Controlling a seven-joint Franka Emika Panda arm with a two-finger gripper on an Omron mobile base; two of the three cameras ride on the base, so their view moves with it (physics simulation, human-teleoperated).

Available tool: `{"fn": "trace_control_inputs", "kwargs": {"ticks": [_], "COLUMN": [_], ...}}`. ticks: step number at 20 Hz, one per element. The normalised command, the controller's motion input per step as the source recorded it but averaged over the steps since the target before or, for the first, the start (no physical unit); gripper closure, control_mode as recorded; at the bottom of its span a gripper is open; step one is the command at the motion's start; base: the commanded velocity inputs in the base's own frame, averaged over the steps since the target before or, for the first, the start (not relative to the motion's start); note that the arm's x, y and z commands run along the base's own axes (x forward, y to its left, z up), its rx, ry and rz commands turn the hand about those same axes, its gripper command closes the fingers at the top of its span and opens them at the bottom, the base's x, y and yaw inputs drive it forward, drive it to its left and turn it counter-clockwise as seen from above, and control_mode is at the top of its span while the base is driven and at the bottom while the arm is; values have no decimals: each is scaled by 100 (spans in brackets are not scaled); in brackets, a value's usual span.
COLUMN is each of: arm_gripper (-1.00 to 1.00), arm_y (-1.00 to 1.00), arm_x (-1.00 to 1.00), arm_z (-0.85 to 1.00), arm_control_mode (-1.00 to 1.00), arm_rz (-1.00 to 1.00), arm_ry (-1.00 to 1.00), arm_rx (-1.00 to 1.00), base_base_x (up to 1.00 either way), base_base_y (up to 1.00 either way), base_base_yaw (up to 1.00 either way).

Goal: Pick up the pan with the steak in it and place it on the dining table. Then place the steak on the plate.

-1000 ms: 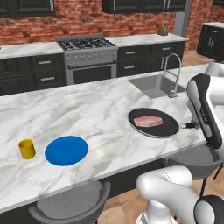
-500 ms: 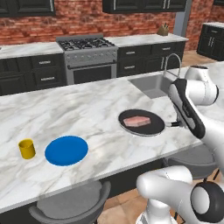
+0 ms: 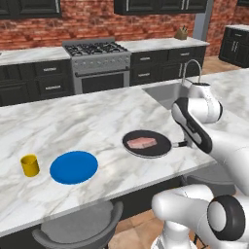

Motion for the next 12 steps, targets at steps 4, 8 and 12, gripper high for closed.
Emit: {"fn": "trace_control_inputs", "kwargs": {"ticks": [4,8,12], "arm_gripper": [100,100,100], "arm_y": [14,27,39], "arm_x": [4,35,36], "arm_z": [-28,-34,-31], "arm_control_mode": [-100,-100,-100], "arm_rz": [0,-2,-7], "arm_ry": [8,1,0], "arm_rx": [0,-1,-2], "base_base_x": [0,0,0], "base_base_y": [0,0,0], "base_base_yaw": [0,0,0]}}
